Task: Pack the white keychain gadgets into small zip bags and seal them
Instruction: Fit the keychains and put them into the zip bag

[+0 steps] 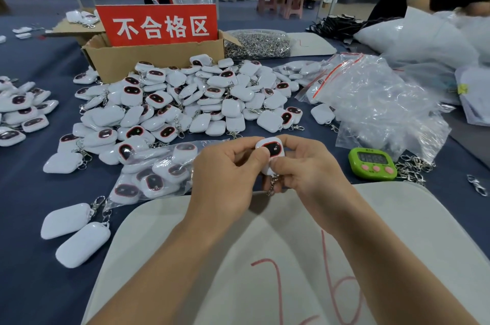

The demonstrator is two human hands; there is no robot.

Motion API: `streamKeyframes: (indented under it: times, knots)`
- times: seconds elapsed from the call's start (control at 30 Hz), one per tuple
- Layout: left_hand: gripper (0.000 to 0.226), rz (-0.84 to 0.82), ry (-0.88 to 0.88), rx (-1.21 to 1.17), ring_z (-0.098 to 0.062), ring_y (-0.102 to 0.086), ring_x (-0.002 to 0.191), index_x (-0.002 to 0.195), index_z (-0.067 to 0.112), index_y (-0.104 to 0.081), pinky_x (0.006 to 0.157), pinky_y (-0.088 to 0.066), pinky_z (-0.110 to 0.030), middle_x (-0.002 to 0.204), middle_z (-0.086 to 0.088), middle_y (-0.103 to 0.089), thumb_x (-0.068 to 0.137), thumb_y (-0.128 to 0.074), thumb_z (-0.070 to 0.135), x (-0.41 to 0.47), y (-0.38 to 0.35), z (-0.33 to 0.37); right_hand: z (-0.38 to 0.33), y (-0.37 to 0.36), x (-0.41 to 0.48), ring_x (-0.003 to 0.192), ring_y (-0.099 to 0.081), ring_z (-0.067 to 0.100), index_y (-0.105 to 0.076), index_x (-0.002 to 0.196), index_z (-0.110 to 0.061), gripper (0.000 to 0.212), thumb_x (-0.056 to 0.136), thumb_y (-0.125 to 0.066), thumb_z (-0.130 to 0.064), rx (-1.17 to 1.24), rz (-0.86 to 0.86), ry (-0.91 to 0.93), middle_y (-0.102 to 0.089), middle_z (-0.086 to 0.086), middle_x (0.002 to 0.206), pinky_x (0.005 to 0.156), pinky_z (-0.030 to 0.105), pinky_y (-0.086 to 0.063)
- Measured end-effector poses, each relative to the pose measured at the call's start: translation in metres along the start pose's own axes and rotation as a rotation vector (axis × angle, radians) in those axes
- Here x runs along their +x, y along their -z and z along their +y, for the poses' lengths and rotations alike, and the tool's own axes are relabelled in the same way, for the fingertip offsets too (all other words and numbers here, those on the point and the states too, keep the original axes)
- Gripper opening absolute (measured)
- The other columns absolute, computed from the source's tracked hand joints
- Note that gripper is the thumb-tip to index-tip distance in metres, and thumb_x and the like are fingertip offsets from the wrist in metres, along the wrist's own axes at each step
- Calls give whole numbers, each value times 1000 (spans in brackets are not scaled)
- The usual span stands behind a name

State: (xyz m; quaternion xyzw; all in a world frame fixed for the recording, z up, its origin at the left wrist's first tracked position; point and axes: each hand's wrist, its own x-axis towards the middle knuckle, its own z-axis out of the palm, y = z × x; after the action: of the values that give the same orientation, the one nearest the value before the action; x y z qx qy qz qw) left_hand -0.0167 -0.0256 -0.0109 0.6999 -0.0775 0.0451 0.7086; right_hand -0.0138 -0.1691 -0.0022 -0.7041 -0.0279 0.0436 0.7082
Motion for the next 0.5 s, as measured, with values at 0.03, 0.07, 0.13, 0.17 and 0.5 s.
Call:
streamKeyframes:
  times: [0.03, 0.07, 0.13, 0.17, 0.5]
  knots:
    - [20, 1, -13, 5, -31, -74, 58, 96, 27, -82, 55, -62, -35, 77, -6, -78, 96, -68, 12, 0, 0, 0, 0, 1, 0, 58, -52, 28, -72, 102, -3, 25, 90, -54, 10, -7, 2, -2, -65, 15, 67, 57, 36, -37]
    - [22, 5, -33, 23, -29, -74, 57, 95, 28, -82, 54, -61, -31, 75, -4, -78, 96, -67, 12, -1, 0, 0, 0, 1, -1, 55, -51, 27, -71, 102, -2, 26, 91, -53, 12, -9, 7, -5, -64, 15, 65, 54, 34, -38]
    - [24, 14, -73, 76, -24, -74, 59, 93, 32, -81, 56, -59, -25, 75, 0, -78, 96, -67, 13, 0, 0, -1, -1, 0, -1, 51, -52, 24, -71, 101, -1, 26, 91, -52, 14, -9, 15, -3, -63, 14, 63, 50, 29, -40]
    - [24, 17, -85, 95, -22, -75, 61, 93, 34, -81, 59, -60, -24, 75, 2, -78, 96, -67, 14, 0, 1, -1, -1, -1, -1, 50, -52, 22, -70, 101, -1, 25, 91, -53, 14, -12, 16, 2, -63, 12, 63, 49, 27, -41]
    - [6, 177, -184, 224, 4, -71, 79, 88, 42, -76, 71, -51, -10, 81, 26, -75, 91, -75, 37, 1, -1, -6, -4, 3, -2, 53, -44, 18, -60, 87, -16, 22, 66, -62, -9, -23, 171, 89, -56, 13, 60, 54, 27, -39]
